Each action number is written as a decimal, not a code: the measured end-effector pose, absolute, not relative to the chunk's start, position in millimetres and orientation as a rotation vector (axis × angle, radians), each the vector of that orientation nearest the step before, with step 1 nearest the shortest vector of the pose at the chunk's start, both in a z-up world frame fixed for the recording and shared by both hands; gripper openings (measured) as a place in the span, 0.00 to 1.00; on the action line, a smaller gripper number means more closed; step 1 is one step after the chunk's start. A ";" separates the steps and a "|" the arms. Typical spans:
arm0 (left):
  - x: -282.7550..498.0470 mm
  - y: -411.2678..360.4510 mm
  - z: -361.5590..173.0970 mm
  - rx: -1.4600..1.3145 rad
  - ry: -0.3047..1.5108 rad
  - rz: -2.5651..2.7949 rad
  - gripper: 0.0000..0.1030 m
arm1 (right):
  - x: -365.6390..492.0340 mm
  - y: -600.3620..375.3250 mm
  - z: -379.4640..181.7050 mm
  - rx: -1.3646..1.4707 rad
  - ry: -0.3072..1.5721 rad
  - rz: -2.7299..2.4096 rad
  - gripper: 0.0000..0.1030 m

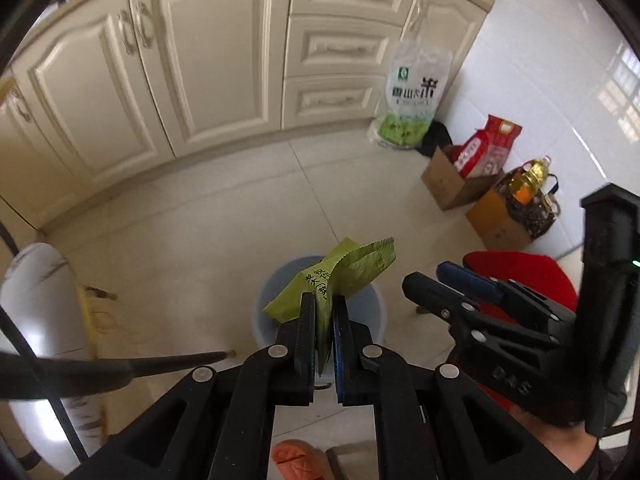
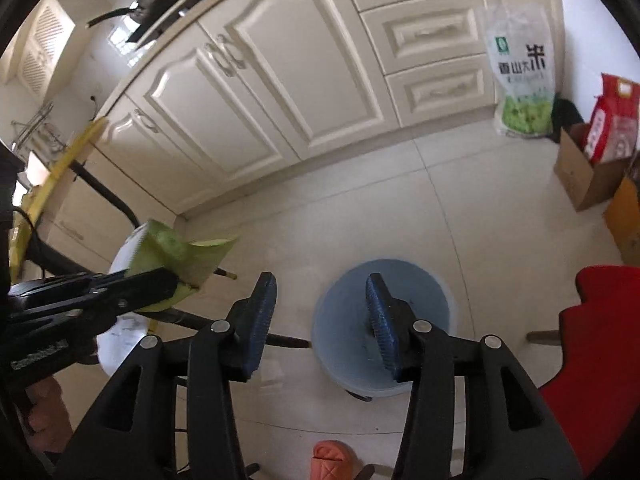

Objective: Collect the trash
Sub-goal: 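Open both tools to release the bags into the bin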

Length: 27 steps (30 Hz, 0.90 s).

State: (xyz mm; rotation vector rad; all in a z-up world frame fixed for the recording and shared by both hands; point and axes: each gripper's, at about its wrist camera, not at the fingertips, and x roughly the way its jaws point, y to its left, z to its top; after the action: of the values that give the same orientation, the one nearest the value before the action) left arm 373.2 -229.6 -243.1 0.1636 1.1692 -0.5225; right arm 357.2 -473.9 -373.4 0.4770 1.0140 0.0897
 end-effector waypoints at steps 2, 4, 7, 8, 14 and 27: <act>392.4 -240.5 -259.9 0.179 1.195 -0.523 0.04 | 356.7 -477.7 -377.7 0.477 1.021 0.078 0.49; 406.2 -250.5 -272.4 0.174 1.206 -0.526 0.06 | 355.4 -481.7 -379.2 0.472 1.023 0.062 0.52; 420.0 -258.0 -286.0 0.170 1.223 -0.520 0.09 | 355.0 -486.6 -377.1 0.472 1.017 0.046 0.54; 423.7 -261.5 -288.5 0.173 1.226 -0.521 0.10 | 354.2 -487.8 -375.9 0.475 1.015 0.042 0.55; 408.6 -257.9 -264.9 0.180 1.153 -0.511 0.50 | 348.7 -488.0 -358.5 0.480 0.987 0.034 0.57; 292.1 -202.4 -142.0 0.169 0.892 -0.410 0.72 | 307.9 -451.3 -238.1 0.409 0.804 0.088 0.70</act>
State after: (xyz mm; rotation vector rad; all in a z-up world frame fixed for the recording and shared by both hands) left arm 292.1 -202.4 -142.0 0.1690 0.8921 -0.4098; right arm 307.9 -451.3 -238.1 0.4090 0.8039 0.0883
